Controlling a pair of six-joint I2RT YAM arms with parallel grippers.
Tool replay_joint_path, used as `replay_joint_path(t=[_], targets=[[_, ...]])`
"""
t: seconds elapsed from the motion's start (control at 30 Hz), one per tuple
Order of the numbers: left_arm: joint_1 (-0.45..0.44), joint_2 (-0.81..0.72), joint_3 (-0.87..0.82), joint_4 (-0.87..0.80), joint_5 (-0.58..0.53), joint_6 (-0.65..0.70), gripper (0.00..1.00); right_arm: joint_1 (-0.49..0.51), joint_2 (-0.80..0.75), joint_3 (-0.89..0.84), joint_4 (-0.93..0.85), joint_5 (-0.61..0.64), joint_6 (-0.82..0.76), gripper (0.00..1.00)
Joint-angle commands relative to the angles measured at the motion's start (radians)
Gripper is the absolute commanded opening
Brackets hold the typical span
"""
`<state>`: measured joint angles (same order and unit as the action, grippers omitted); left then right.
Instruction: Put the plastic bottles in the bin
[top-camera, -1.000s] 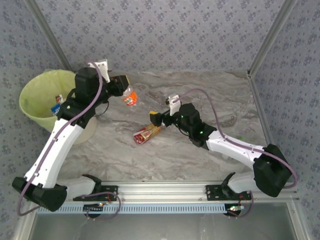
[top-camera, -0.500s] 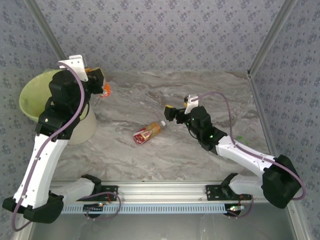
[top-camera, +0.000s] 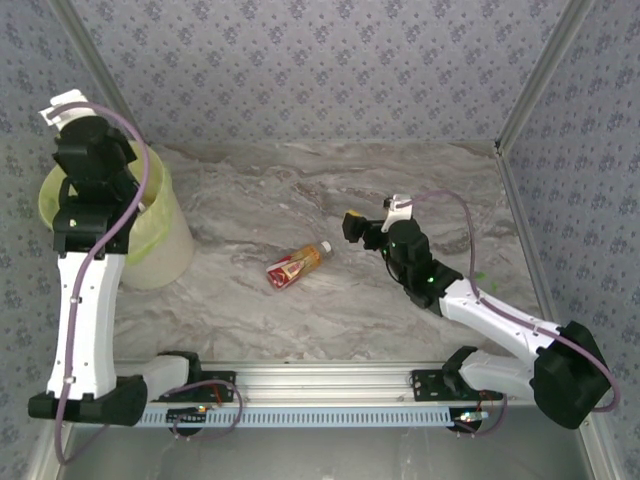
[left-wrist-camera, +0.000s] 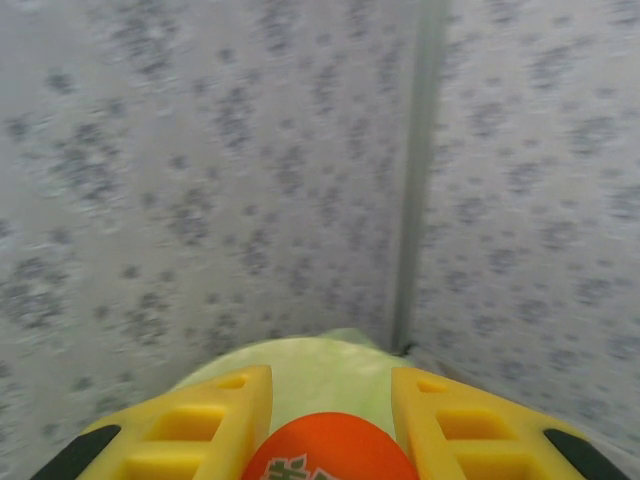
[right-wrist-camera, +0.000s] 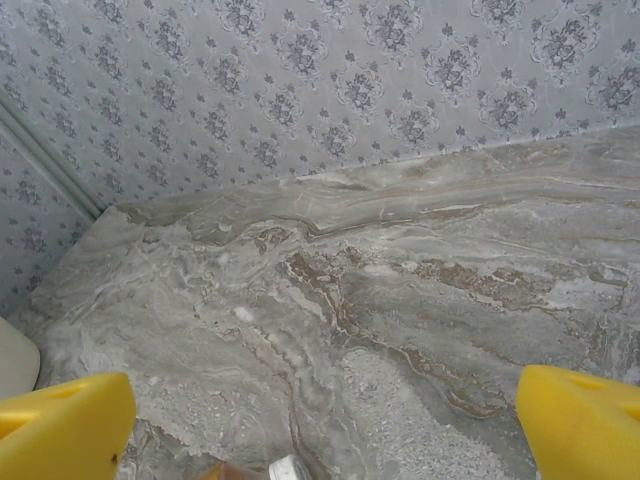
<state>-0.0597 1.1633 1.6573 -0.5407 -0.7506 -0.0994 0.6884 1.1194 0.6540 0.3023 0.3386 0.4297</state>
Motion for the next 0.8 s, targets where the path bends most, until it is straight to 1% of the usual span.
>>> replay_joint_path(t=[0.0, 0.17, 0.2, 0.23, 0.27, 0.3, 0.33, 0.37, 0.4, 0.43, 0.5, 0.6, 0.67, 0.77], targets=[[0.065, 0.034, 0.031, -0.073, -0.076, -0.043, 0.0, -0.005, -0.018, -0.01, -0.011, 0.028, 0.012, 1.0], [0.14, 0.097, 0.006, -0.101, -0.101, -0.068, 0.0, -0.004, -0.018, -0.004, -0.017, 0.021, 0.012, 1.0], [0.152, 0.116, 0.006, -0.109, -0.114, -0.07, 0.03, -0.005, -0.018, -0.001, -0.017, 0.018, 0.011, 1.0], [0.159, 0.13, 0.011, -0.122, -0.127, -0.073, 0.09, -0.004, -0.017, 0.0, -0.019, 0.016, 0.01, 1.0], [0.166, 0.149, 0.018, -0.131, -0.142, -0.076, 0.28, -0.005, -0.017, 0.001, -0.021, 0.013, 0.009, 1.0], [0.171, 0.173, 0.034, -0.182, -0.154, -0.083, 0.57, -0.005, -0.017, 0.005, -0.027, 0.012, 0.009, 1.0], [0.17, 0.191, 0.054, -0.218, -0.163, -0.095, 0.75, -0.004, -0.015, 0.008, -0.033, 0.013, 0.009, 1.0], [0.171, 0.213, 0.082, -0.262, -0.165, -0.109, 0.87, -0.005, -0.014, 0.011, -0.042, 0.013, 0.009, 1.0], [0.17, 0.229, 0.107, -0.301, -0.158, -0.129, 0.95, -0.006, -0.013, 0.014, -0.05, 0.015, 0.01, 1.0], [0.164, 0.235, 0.119, -0.318, -0.141, -0.139, 0.99, -0.005, -0.013, 0.016, -0.056, 0.019, 0.015, 1.0], [0.135, 0.223, 0.113, -0.308, -0.097, -0.142, 1.0, -0.005, -0.015, 0.013, -0.057, 0.015, 0.007, 1.0], [0.047, 0.191, 0.075, -0.25, -0.076, -0.123, 0.99, -0.007, -0.013, 0.012, -0.055, 0.01, -0.002, 1.0], [-0.016, 0.176, 0.067, -0.242, -0.049, -0.122, 0.99, -0.008, -0.013, 0.01, -0.06, 0.02, 0.003, 1.0], [-0.105, 0.136, 0.017, -0.196, 0.093, -0.123, 1.0, -0.01, -0.016, 0.001, -0.062, 0.049, 0.026, 1.0]])
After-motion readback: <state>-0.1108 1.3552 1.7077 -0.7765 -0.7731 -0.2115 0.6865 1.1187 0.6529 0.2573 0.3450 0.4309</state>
